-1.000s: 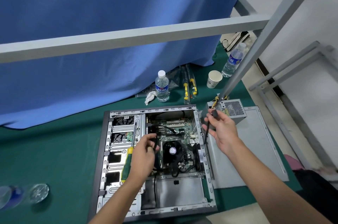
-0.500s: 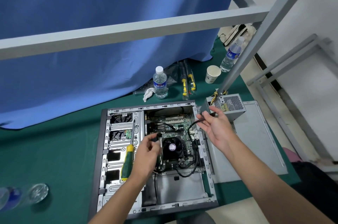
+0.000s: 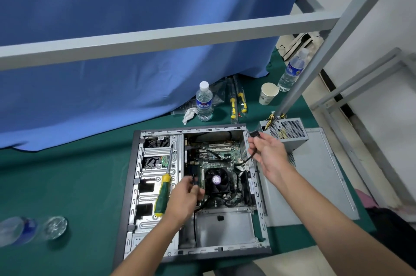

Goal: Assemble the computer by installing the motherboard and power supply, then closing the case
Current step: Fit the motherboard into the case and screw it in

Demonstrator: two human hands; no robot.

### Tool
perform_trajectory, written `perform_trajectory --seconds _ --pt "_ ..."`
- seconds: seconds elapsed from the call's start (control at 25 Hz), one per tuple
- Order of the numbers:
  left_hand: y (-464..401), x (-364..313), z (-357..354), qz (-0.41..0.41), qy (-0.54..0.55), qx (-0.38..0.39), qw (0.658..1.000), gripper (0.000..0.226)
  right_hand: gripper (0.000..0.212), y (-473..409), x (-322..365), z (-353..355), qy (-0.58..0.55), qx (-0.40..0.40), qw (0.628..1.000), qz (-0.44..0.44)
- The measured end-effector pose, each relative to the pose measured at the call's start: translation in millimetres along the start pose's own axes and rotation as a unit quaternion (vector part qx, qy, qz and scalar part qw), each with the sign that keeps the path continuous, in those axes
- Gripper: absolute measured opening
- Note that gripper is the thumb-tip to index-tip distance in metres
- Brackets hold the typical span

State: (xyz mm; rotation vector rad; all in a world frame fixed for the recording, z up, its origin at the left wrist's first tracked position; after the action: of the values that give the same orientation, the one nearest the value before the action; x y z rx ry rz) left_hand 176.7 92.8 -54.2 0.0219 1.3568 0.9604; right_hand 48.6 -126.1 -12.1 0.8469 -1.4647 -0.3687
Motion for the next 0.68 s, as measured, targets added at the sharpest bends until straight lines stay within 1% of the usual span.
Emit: perform_trajectory --seconds 0.04,0.12,0.2,0.28,0.36,0.48,0.56,0.68 --pt "-1 0 1 0.0 0.001 0.004 1.0 0.014 0.035 -1 2 -2 0.002 -0.001 1.0 0.008" --pt "-1 -1 1 -0.013 -0.032 0.015 0.999 0.012 0.031 -3 2 -3 0.016 -0.004 1.0 0.016" --pt "-2 -4 0 -0.037 -0.105 0.024 0.994 0.014 0.026 -4 1 -4 0.04 -0.004 0.999 0.024" --pt "-6 -6 -1 -0.06 -0.189 0.022 0.98 0.017 0.023 -6 -1 -3 0.061 -0.01 0.998 0.031" --pt "-9 -9 -1 -0.075 -0.239 0.014 0.968 0.016 0.022 -10 -3 -4 0.081 -0.017 0.996 0.037" --pt "-14 -9 -1 -0.075 -0.243 0.015 0.967 0.037 0.023 -18 -6 -7 0.104 -0.028 0.993 0.041" --pt "-19 -10 0 -0.071 -0.236 0.008 0.969 0.035 0.024 -24 -5 -11 0.116 -0.031 0.992 0.047" --pt "-25 -8 1 -0.051 -0.178 -0.008 0.983 0.021 0.023 -34 0 -19 0.111 -0.031 0.992 0.051"
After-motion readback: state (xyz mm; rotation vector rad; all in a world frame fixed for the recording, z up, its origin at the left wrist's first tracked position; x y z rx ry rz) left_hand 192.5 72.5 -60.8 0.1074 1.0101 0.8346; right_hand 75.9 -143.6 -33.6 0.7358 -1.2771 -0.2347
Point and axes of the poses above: each hand's wrist, its own y-axis away from the middle knuckle, its own z-axis out of the back of the hand, x = y × z, the point moved 5 cm from there along -y, towards the middle knuckle, and after that the axes turned 8 degrees about -z, right-handed, at the moved point
